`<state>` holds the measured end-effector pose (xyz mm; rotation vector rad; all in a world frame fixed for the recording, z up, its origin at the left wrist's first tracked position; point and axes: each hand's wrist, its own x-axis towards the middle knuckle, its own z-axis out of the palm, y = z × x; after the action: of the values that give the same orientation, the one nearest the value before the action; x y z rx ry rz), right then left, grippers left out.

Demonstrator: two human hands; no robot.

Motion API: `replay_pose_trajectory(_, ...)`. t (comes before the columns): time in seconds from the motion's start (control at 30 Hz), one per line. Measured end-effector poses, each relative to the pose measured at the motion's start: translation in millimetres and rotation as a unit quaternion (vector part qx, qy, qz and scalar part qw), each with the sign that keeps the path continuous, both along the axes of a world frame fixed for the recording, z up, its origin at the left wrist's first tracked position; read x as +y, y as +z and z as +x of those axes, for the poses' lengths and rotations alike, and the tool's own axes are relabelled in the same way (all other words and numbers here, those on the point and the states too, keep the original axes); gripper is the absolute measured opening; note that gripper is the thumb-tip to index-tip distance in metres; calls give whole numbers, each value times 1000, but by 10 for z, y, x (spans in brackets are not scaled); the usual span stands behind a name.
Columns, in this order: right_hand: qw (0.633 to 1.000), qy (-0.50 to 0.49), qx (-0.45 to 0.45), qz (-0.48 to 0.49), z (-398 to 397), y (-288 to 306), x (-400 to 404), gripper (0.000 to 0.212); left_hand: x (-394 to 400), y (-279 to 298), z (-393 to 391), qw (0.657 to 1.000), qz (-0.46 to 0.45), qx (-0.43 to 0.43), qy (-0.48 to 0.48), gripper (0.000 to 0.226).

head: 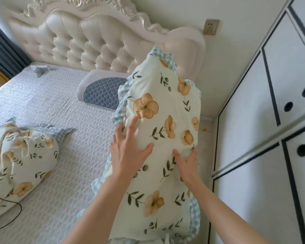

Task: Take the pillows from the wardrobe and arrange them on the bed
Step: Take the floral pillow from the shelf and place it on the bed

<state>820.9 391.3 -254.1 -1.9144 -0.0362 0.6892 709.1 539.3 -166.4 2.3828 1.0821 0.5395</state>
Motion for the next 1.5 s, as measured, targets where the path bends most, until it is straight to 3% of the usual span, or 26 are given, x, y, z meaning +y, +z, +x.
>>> replay_pose_trajectory(0.33,999,0,-32,-10,947,119,1138,95,1351,-196,1003,998,-45,-28,18,92)
replay_pose_trajectory(0.53,996,16,-64,-65,1453,212,1843,90,2010,-300,1328,991,-108,-60,56,91)
replay_pose_trajectory(0.7,997,41,-54,-26,1703,199,2265,84,2479,-294,1490,992,-91,-59,64,88)
replay_pose_trajectory(0.8,999,-14,46,-22,1928,157,2459,82,2701,-271,1615,996,-69,-41,49,86)
replay_pose_trajectory(0.93,974,-55,219,2,2250,89,2746,76,2958,-267,1882,1000,-27,13,5,87)
replay_pose_trajectory(1.27,933,-53,352,-59,3244,-31,3513,63,4011,-369,3175,986,-53,132,-86,88)
replay_pose_trajectory(1.37,908,-11,403,-114,3400,-135,3696,67,4306,-397,3493,975,-90,175,-104,85)
replay_pose_trajectory(1.5,867,27,490,-86,3389,-211,3901,58,4511,-434,3754,963,-60,237,-116,82)
